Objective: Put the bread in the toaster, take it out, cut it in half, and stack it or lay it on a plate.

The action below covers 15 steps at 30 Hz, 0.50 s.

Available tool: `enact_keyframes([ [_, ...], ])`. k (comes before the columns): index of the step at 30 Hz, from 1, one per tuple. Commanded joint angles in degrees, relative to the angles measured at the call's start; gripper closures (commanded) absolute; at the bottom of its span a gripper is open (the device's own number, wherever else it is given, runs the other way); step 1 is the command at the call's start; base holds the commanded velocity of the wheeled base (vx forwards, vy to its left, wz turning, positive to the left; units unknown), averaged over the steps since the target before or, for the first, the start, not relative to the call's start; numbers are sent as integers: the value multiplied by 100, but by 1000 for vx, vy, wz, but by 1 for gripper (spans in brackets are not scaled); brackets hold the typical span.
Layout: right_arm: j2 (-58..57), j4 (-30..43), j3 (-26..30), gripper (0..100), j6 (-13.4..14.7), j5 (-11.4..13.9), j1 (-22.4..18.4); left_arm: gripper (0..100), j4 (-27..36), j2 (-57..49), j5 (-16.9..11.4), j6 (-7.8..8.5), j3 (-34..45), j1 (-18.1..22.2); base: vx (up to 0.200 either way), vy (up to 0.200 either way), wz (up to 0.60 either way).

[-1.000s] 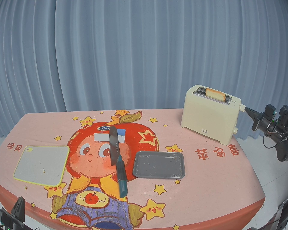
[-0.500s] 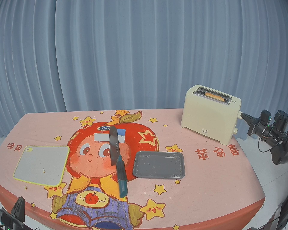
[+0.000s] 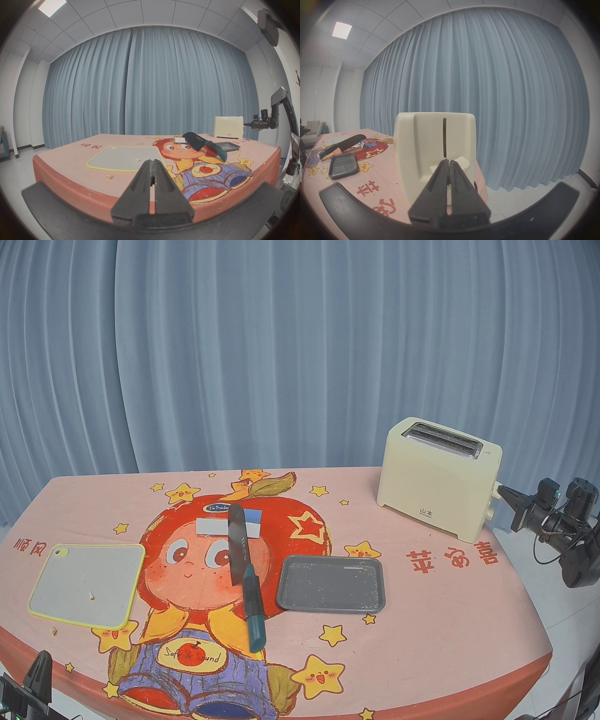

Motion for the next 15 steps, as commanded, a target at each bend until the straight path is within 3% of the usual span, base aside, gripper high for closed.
enact_keyframes([
  [1, 98, 29, 11, 100, 1, -2, 8, 100, 0, -1, 4, 1, 101, 0, 0, 0, 0],
  [15, -16, -50, 2, 100, 10, -2, 16, 100, -9, -1, 4, 1, 101, 0, 0, 0, 0],
])
